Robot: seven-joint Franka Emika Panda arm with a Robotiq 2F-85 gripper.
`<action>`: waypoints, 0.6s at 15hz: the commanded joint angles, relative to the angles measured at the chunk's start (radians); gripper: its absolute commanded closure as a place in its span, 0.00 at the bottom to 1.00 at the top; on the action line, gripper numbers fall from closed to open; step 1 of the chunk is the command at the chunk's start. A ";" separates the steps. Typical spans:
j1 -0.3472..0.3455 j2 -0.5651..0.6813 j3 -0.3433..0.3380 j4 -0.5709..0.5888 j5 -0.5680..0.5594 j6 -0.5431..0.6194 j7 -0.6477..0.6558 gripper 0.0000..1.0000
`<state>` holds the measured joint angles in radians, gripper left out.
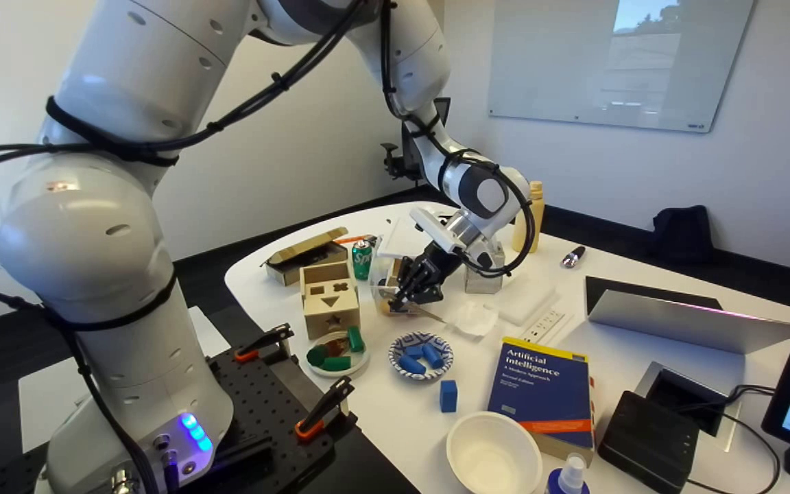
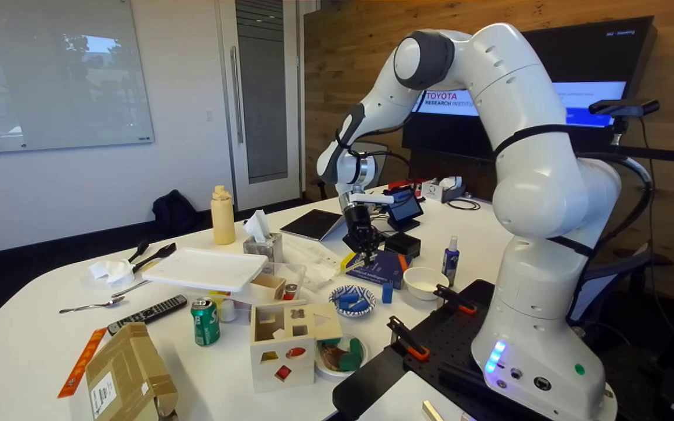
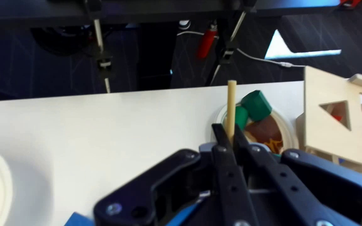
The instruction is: Use the chopsticks to stir the contents in the bowl.
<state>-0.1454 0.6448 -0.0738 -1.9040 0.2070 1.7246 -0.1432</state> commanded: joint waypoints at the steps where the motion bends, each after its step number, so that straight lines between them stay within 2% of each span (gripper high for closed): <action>1: 0.028 0.073 -0.019 0.036 -0.087 0.119 0.076 0.98; 9: 0.038 0.272 -0.011 0.128 -0.142 0.378 0.169 0.98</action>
<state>-0.1278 0.8603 -0.0780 -1.8260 0.0830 2.0510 -0.0136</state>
